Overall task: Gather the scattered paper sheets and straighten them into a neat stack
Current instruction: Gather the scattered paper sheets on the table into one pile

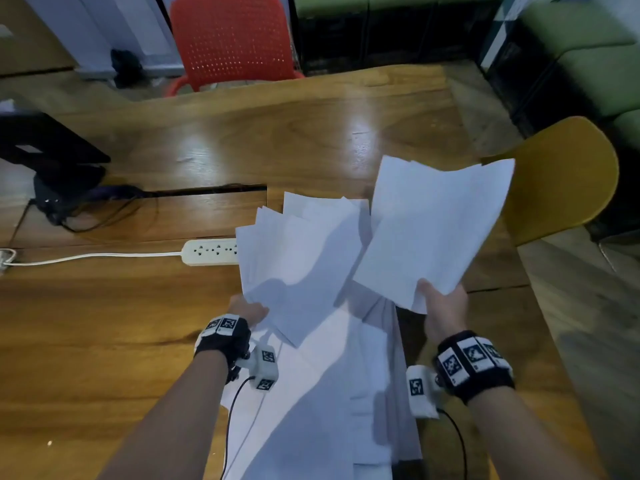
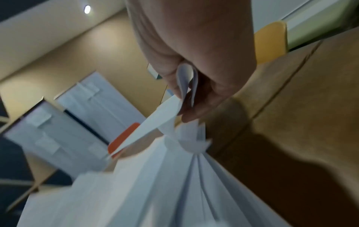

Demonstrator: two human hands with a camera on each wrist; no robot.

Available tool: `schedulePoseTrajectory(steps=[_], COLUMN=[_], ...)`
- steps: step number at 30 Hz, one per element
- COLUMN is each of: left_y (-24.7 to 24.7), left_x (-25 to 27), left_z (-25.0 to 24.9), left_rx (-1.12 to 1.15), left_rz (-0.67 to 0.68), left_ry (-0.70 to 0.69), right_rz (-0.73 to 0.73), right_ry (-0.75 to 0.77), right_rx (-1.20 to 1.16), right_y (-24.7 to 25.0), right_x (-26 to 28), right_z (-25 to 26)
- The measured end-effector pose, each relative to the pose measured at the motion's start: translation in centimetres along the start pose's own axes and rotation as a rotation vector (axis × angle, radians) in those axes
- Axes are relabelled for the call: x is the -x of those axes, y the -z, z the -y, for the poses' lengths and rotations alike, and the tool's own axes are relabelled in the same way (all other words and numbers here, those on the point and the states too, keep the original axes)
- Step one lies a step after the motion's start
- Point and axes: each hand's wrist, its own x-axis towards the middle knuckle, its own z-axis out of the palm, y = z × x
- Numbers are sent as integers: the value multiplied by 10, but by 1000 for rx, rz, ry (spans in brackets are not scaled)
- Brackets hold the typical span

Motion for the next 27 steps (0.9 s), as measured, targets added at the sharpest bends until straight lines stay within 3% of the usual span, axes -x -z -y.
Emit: schedulePoseTrajectory(steps=[10, 14, 18, 20, 22, 25, 27], left_y=[-12, -13, -17, -17, -16, -20, -26], left_x=[11, 12, 6, 12, 21, 33, 34], left_z=[2, 7, 18, 14, 7, -3, -6], left_rx=[478, 478, 358, 342, 328, 321, 182], left_rz=[114, 127, 92, 83, 94, 176, 180], left_ry=[-50, -53, -61, -71, -86, -81, -79], right_rz=[513, 658, 559, 395, 258, 280, 296], right_ry=[-138, -209, -84, 52, 57, -29, -61], right_rx=[637, 745, 1167, 1224, 1055, 793, 678], right_y=[-8, -5, 4, 7, 6, -6, -15], right_x=[62, 75, 58, 45, 26, 2, -5], right_z=[-86, -84, -67, -63, -65, -67, -64])
